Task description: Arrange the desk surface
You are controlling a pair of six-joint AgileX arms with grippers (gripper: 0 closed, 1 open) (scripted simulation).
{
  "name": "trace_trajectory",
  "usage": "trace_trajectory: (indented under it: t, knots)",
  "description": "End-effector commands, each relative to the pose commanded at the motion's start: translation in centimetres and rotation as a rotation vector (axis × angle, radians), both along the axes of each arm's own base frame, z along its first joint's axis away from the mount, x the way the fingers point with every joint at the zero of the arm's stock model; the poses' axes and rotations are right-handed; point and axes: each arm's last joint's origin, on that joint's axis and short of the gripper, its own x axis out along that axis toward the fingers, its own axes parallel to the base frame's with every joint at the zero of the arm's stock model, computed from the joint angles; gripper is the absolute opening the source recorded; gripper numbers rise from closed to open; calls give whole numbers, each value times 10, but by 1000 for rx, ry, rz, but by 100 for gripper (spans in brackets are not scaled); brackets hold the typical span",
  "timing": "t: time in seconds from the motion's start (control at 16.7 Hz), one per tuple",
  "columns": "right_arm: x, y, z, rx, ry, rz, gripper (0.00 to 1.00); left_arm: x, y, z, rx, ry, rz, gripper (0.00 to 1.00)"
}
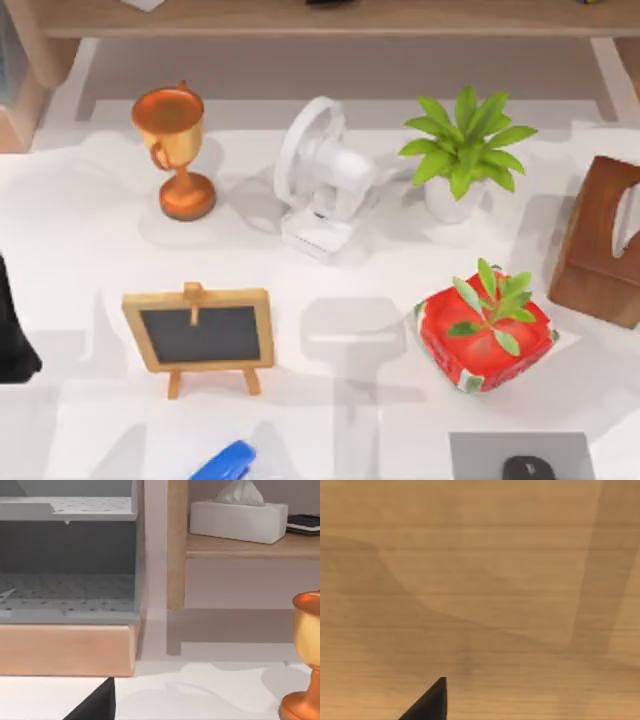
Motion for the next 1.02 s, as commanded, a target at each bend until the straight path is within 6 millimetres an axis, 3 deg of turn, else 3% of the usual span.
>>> trace_trajectory:
  t: [0.06,0.24,0.42,0.6,0.78,0.9,1.02]
  knots:
    - [-8,-3,-14,22,45,-13,100,0,0,0,0,0,0,100]
    - [-10,0,-6,42,42,-6,100,0,0,0,0,0,0,100]
    - [-20,14,23,125,26,15,100,0,0,0,0,0,0,100]
    - [-45,34,71,258,-19,40,100,0,0,0,0,0,0,100]
    - [-92,60,129,428,-101,74,100,0,0,0,0,0,0,100]
    - [-137,79,163,558,-172,107,100,0,0,0,0,0,0,100]
    - [-188,97,184,700,-244,149,100,0,0,0,0,0,0,100]
